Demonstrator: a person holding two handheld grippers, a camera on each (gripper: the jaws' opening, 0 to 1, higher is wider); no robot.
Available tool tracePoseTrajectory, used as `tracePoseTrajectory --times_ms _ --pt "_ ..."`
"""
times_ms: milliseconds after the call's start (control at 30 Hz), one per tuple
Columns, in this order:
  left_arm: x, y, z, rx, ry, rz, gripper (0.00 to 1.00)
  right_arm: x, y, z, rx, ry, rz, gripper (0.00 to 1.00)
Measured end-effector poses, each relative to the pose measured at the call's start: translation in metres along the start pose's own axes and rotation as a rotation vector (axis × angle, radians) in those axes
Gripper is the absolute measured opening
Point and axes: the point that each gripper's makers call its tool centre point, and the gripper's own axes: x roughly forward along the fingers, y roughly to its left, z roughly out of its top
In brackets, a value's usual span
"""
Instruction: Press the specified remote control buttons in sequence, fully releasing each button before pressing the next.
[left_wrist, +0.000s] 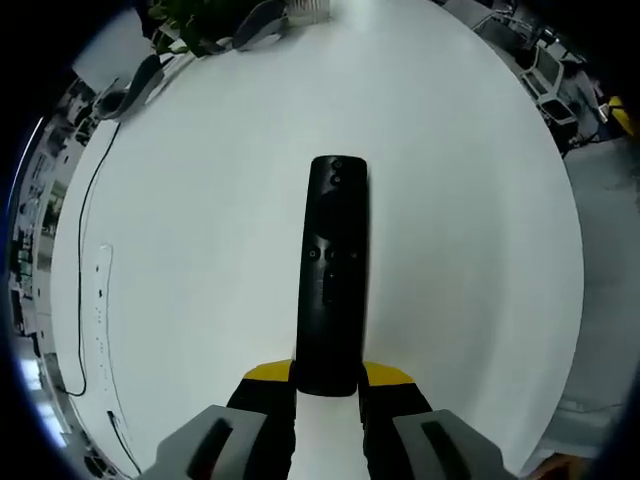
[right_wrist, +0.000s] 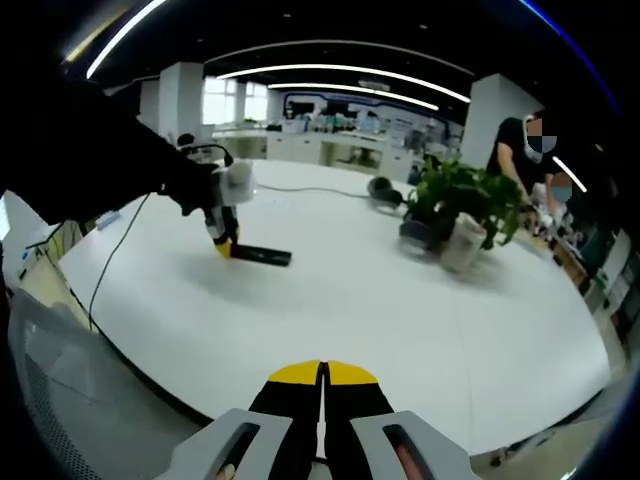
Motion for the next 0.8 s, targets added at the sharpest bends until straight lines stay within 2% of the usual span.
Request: tracePoseTrajectory --times_ms 167,333,700,800 --pt "-0.001 -0.009 -0.001 -0.021 -0.002 0.001 0.23 0.0 0.002 0.001 -0.002 -0.005 0.009 0.0" --pt "-0.002 -0.019 -0.002 -0.033 -0.039 0.003 0.23 -0.002 0.003 0.003 0.001 -0.02 0.022 0.0" --pt "-0.003 -0.055 -0.003 -0.002 -0.022 -0.001 0.23 -0.004 0.009 0.007 -0.004 -0.041 0.047 0.0" --pt "-0.004 -0.059 -0.004 -0.005 -0.019 -0.001 0.23 -0.004 0.01 0.009 -0.007 -0.047 0.051 0.0"
